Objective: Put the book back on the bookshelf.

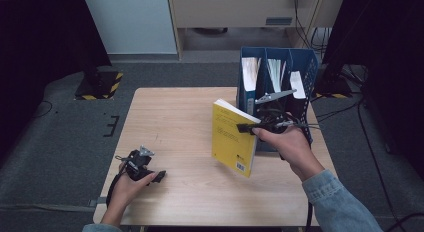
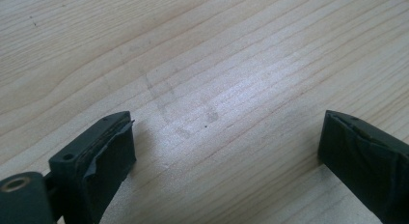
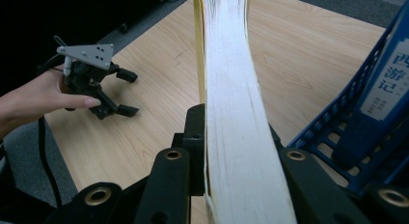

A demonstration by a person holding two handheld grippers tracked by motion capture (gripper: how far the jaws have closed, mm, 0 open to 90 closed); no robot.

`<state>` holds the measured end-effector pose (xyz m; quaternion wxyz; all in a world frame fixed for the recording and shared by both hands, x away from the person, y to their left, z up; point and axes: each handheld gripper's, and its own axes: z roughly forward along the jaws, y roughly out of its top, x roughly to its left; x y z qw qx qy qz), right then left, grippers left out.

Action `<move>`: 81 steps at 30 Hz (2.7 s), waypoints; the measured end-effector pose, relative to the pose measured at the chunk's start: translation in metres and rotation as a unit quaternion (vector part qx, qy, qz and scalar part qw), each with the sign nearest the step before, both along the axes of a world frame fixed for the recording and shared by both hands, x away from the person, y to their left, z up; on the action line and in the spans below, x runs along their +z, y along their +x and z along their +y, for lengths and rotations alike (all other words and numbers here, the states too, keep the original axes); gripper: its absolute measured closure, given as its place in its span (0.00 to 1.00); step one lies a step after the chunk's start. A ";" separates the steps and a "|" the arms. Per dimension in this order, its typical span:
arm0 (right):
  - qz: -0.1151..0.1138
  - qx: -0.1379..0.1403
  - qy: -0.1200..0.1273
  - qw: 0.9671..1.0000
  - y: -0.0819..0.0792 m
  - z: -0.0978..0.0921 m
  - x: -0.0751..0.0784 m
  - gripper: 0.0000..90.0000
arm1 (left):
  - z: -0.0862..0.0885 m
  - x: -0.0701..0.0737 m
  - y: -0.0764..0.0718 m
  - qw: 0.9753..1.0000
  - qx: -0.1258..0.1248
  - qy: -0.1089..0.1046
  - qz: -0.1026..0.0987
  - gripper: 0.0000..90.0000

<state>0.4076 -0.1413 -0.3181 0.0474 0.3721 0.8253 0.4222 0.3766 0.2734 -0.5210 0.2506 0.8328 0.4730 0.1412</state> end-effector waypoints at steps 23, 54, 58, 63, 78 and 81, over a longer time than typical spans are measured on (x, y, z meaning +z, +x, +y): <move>0.007 -0.028 0.024 0.999 -0.006 -0.037 0.006 0.83 | 0.000 -0.002 -0.002 1.000 0.004 -0.005 -0.009 0.03; 0.001 -0.069 0.051 0.996 -0.009 -0.087 0.030 0.83 | -0.001 -0.003 -0.002 1.000 0.003 -0.006 -0.011 0.01; 0.000 -0.075 0.052 0.996 -0.008 -0.093 0.034 0.83 | -0.001 -0.003 -0.003 1.000 0.003 -0.006 -0.012 0.01; -0.002 -0.085 0.052 0.995 -0.006 -0.099 0.039 0.83 | -0.001 -0.003 -0.003 1.000 0.003 -0.006 -0.012 0.01; -0.001 -0.108 0.048 0.993 -0.005 -0.120 0.046 0.83 | -0.001 -0.004 -0.003 1.000 0.003 -0.007 -0.013 0.01; 0.000 -0.114 0.047 0.992 -0.005 -0.125 0.047 0.83 | -0.001 -0.004 -0.003 1.000 0.002 -0.006 -0.013 0.01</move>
